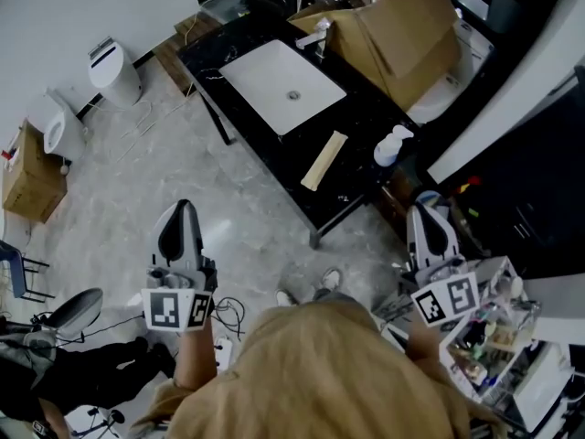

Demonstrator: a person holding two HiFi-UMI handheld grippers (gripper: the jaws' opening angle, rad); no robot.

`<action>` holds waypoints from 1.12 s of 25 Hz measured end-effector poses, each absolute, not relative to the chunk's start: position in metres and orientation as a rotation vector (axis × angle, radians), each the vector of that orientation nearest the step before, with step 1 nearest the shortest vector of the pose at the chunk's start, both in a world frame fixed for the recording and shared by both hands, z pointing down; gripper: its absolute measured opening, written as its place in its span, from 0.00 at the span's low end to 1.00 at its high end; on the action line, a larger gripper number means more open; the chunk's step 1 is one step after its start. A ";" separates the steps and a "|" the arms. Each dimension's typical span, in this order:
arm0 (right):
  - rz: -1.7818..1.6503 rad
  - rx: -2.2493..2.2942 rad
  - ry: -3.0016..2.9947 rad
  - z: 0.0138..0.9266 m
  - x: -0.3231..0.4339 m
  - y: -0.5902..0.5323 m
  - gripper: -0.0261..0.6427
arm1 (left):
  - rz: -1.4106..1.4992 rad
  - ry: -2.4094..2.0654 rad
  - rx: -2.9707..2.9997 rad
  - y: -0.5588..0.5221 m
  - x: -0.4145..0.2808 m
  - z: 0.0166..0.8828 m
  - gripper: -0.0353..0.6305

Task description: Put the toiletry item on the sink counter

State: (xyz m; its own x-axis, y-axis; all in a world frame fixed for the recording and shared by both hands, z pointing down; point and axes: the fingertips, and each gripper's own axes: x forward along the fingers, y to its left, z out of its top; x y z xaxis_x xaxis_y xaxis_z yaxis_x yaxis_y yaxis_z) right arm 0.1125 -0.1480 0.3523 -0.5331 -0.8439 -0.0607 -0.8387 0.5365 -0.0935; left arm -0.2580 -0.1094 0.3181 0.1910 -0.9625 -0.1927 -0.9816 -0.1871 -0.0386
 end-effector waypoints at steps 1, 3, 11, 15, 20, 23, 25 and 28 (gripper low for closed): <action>-0.082 -1.468 2.662 0.352 0.116 -0.150 0.05 | 0.184 1.892 -2.302 -0.111 -0.255 0.318 0.06; -0.083 -1.474 2.655 0.354 0.122 -0.153 0.05 | 0.179 1.877 -2.304 -0.116 -0.249 0.317 0.06; -0.073 -1.468 2.637 0.351 0.136 -0.165 0.05 | 0.169 1.856 -2.295 -0.133 -0.236 0.308 0.06; -0.067 -1.466 2.637 0.349 0.142 -0.172 0.04 | 0.168 1.862 -2.286 -0.138 -0.234 0.304 0.06; -0.071 -1.447 2.637 0.349 0.142 -0.178 0.05 | 0.156 1.870 -2.288 -0.143 -0.231 0.306 0.06; -0.074 -1.443 2.642 0.351 0.142 -0.182 0.05 | 0.151 1.874 -2.293 -0.146 -0.231 0.308 0.06; -0.069 -1.437 2.647 0.349 0.140 -0.185 0.05 | 0.148 1.869 -2.290 -0.148 -0.231 0.307 0.06; -0.065 -1.428 2.657 0.349 0.136 -0.188 0.05 | 0.135 1.863 -2.276 -0.151 -0.232 0.305 0.06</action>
State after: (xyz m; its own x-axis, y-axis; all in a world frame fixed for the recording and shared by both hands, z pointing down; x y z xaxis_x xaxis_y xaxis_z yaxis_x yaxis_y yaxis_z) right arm 0.1362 -0.1879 0.3492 -0.5458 -0.8332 -0.0889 -0.8279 0.5526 -0.0962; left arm -0.2317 -0.1505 0.3051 0.2025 -0.9598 -0.1944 -0.9778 -0.1873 -0.0938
